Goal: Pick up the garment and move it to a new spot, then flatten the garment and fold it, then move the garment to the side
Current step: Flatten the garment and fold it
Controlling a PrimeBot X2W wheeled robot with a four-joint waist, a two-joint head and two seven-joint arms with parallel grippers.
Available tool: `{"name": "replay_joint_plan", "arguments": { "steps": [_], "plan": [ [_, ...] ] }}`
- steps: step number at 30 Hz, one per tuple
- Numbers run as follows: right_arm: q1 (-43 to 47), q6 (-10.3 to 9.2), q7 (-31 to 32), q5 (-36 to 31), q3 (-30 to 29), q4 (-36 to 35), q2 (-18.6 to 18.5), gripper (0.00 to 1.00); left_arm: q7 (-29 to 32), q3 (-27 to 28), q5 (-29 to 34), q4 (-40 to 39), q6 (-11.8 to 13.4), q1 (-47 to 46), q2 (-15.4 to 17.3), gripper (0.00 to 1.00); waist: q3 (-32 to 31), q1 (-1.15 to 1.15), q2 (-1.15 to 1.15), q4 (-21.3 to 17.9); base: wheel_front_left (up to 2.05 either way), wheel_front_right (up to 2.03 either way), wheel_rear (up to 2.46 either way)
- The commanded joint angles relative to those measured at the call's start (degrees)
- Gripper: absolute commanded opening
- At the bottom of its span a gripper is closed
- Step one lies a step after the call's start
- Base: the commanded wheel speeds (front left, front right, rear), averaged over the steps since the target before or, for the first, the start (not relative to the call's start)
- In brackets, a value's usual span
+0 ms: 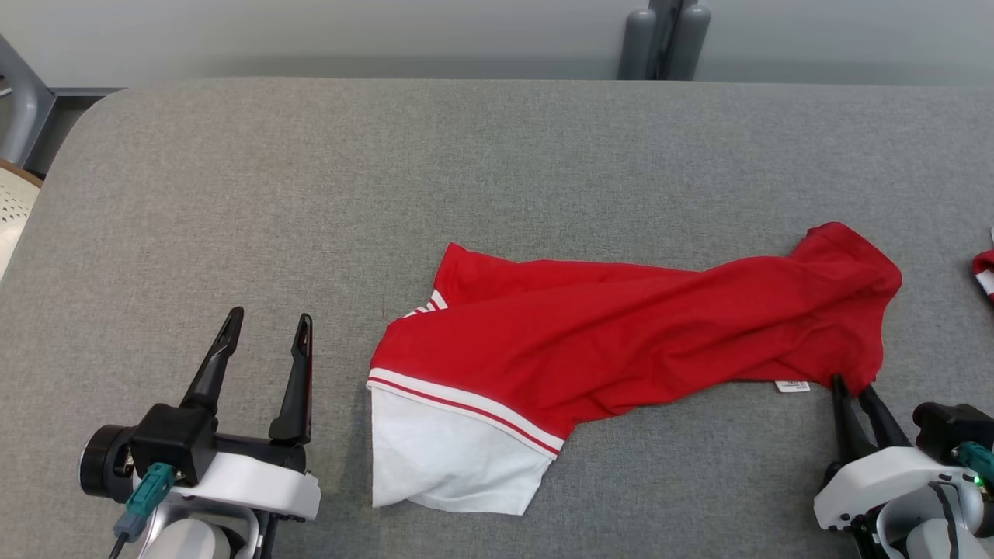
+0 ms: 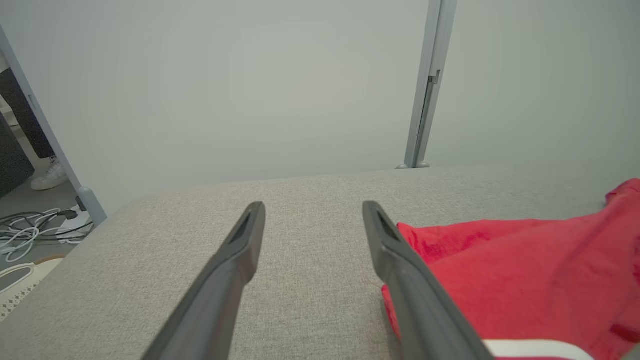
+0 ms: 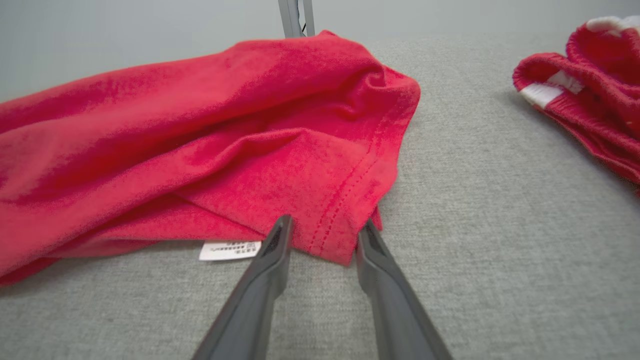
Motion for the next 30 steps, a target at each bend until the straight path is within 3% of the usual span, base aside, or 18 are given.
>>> {"name": "replay_joint_plan", "arguments": {
  "steps": [1, 10, 16, 21, 25, 30],
  "plan": [
    [-0.56, 0.01, -0.77, 0.11, 0.49, 0.19, -0.59, 0.0, -0.37, 0.05, 0.21, 0.27, -0.24, -1.22, 0.0, 1.0, 0.2, 0.0, 0.0, -0.02, 0.0, 0.0, 0.0],
    [2.77, 0.01, -1.93, -0.7, 3.17, -7.14, -0.48, 0.0, -0.41, 0.85, 0.4, 0.82, -0.24, -0.45, -0.62, 1.0, -0.06, 0.0, 0.0, -1.79, 0.0, 0.0, 0.0],
    [6.06, 0.01, 2.45, -0.38, 5.21, -20.82, -0.12, 0.0, -0.46, 1.29, 0.94, 0.59, -0.26, -0.97, -0.53, 1.0, -0.24, 0.0, 0.0, -3.98, 0.0, 0.0, 0.0],
    [4.55, 0.01, 5.27, 0.15, 5.0, -27.26, -0.37, 0.0, -0.47, 1.27, 1.39, 0.25, -0.35, -1.95, -0.78, 1.0, -0.18, 0.0, 0.0, -4.02, 0.0, 0.0, 0.0],
    [1.25, 0.01, 6.26, 1.03, 4.31, -28.52, -0.87, 0.0, -0.41, 1.03, 1.98, -0.2, -0.7, -3.26, -0.89, 1.0, 0.98, 0.0, 0.0, -2.66, 0.0, 0.0, 0.0],
    [-5.32, 0.01, 6.68, 2.29, 3.61, -24.66, -2.18, 0.0, -0.4, 0.65, 2.77, -0.6, -1.35, -5.68, -1.49, 1.0, 3.62, 0.0, 0.0, -0.05, 0.0, 0.0, 0.0]
  ]
}}
